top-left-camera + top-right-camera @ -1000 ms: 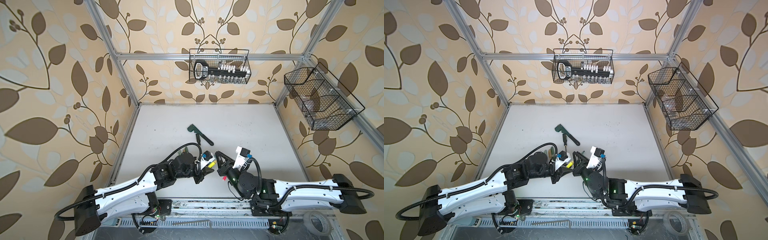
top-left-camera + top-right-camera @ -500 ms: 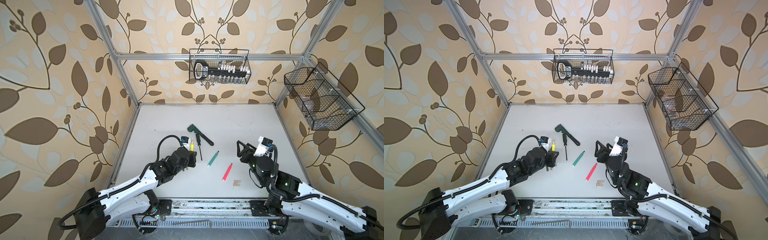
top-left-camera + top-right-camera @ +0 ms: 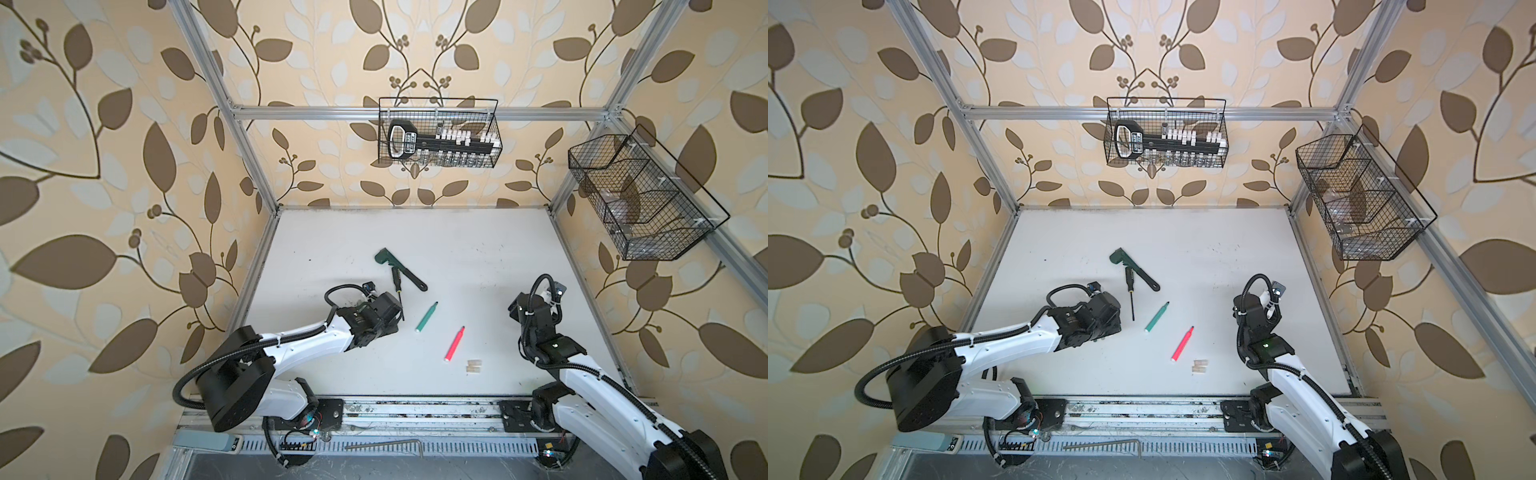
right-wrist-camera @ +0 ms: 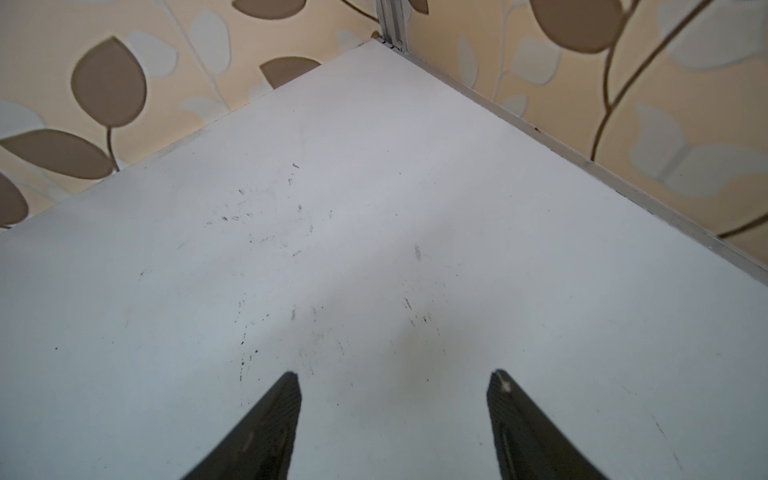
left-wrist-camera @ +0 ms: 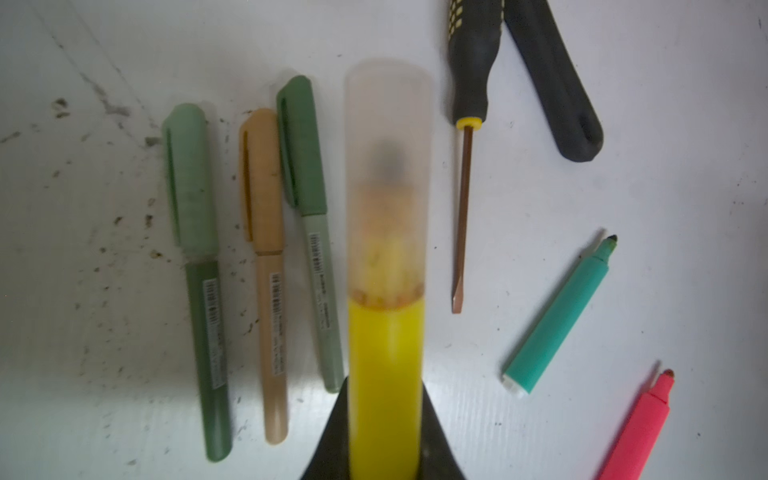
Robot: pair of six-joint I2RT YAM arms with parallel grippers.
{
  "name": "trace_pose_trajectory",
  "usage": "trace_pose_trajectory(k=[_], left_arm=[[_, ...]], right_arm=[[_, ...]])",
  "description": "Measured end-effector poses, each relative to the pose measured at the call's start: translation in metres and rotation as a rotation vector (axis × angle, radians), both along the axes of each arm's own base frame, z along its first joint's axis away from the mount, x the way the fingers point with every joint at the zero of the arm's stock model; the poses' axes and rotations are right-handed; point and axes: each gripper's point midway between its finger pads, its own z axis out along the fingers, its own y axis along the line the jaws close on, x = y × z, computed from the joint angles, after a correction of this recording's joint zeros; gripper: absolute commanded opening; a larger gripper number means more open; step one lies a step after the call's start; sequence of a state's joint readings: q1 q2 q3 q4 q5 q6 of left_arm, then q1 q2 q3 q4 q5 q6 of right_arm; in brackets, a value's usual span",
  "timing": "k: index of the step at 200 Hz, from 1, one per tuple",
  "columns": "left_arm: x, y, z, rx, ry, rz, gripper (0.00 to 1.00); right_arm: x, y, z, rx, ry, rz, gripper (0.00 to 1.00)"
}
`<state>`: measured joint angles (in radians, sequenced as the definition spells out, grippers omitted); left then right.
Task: Insert the pens into the pen caps
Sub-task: 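Carry the capped highlighter toward the pens with the left gripper while the right arm retracts, then lay the capped yellow highlighter beside the pens and open the left gripper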
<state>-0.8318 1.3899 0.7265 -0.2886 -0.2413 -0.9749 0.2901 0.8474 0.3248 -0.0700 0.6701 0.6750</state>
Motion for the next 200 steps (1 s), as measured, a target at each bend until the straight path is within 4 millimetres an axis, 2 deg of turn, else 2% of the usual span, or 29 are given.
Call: trace_pose_trajectory(k=[19,50,75,109,150,200], left_arm=[[0.01,-0.011,-0.004,0.012,0.013,0.007,0.0],[0.021,-0.022,-0.022,0.05,0.055,0.019,0.0],[0.019,-0.018,-0.031,0.083,0.077,0.035,0.0],[0.018,-0.007,-0.033,0.139,0.086,0.056,0.0],[0.021,-0.009,-0.041,0.184,0.114,0.05,0.0],[0.025,-0.005,-0.042,0.228,0.109,0.061,0.14]], right_arm=[[0.004,0.004,-0.004,0.008,0.012,0.025,0.73],[0.008,0.008,-0.003,0.026,0.003,0.054,0.74],[0.01,0.007,0.001,0.048,-0.014,0.062,0.74],[0.012,0.01,0.003,0.065,-0.025,0.081,0.75],[0.013,0.013,0.002,0.074,-0.023,0.094,0.75],[0.014,0.013,0.001,0.078,-0.019,0.098,0.75]])
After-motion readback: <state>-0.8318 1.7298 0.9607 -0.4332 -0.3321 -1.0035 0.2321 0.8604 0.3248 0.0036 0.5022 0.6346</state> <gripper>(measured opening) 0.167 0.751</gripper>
